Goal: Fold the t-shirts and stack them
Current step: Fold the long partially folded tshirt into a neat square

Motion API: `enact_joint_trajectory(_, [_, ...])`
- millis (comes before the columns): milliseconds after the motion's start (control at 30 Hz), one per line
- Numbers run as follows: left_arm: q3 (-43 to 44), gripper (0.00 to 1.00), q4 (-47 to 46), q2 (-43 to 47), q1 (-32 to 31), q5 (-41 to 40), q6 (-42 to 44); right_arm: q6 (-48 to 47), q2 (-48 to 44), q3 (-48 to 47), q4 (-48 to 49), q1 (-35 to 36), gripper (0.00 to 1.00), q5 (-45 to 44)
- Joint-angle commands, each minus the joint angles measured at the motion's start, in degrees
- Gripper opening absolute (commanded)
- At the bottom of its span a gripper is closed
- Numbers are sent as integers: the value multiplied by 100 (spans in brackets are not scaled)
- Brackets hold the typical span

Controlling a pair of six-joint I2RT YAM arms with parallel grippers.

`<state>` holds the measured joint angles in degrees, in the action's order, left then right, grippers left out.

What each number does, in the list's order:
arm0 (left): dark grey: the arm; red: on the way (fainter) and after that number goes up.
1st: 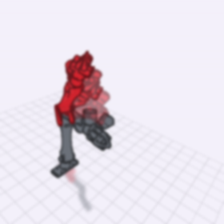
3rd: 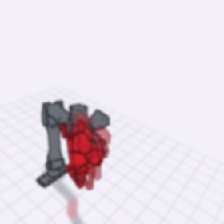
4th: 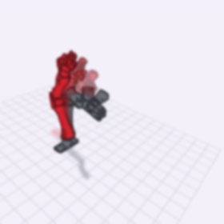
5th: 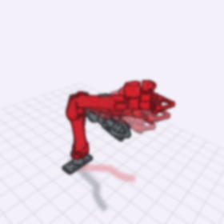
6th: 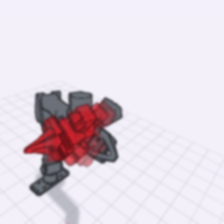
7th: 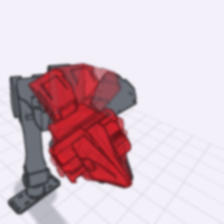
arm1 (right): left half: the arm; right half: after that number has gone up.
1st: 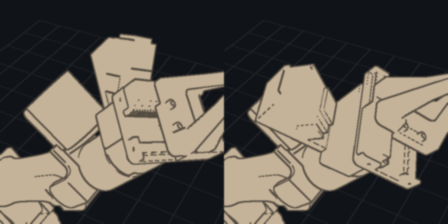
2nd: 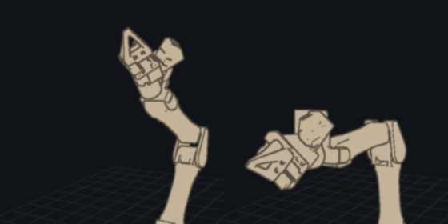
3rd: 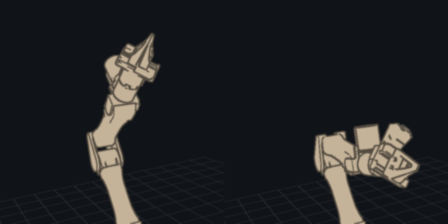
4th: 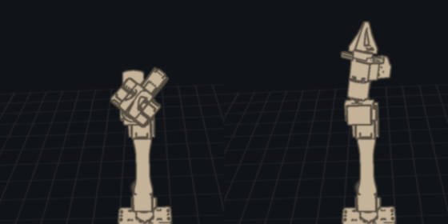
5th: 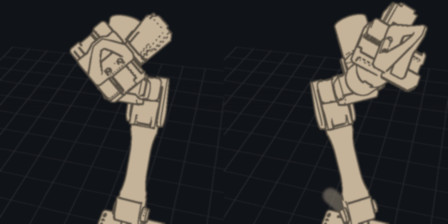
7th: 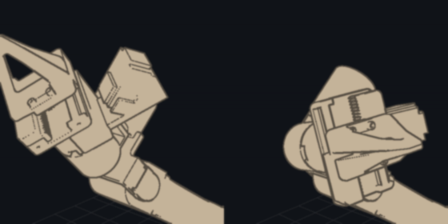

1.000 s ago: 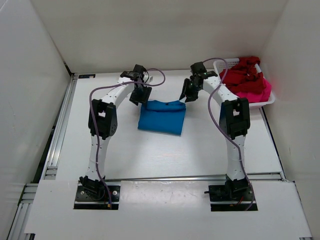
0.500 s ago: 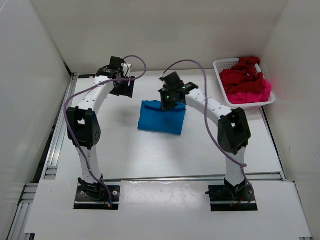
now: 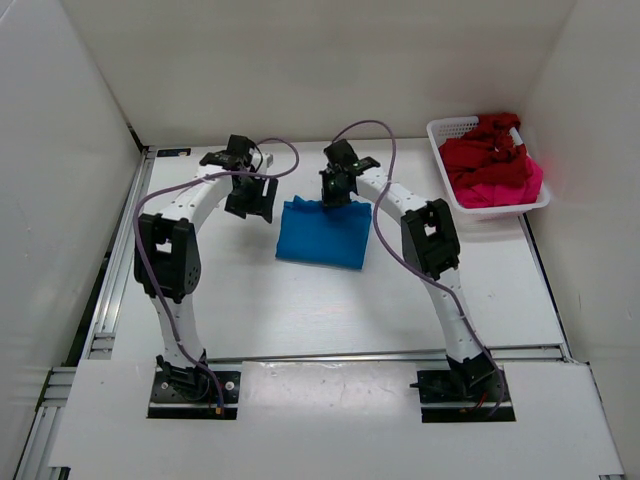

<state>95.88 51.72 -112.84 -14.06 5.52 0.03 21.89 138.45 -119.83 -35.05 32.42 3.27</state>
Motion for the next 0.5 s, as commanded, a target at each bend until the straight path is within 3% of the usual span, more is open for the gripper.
enact_joint_trajectory(0, [-218,85,-110,447,-166,625,-3,324,129,-558,147,-184,0,-318])
enact_joint_trajectory(67, [-271,85,-110,385,-219,739,-3,438,208,-612,252,-350,0,-318])
enact_joint_trajectory(200, [-324,100,-110,70,-219,1458,-3,553,384,-735,332,-473,1,-160])
enact_joint_trajectory(300, [-52,100,-110,-291,-219,1697,-3,466,209,-673,332,-535,2,-160])
enact_joint_trajectory(467, [449,100,100,-958,-219,1190,-3,158,-651,-219,332,-702,6,-563])
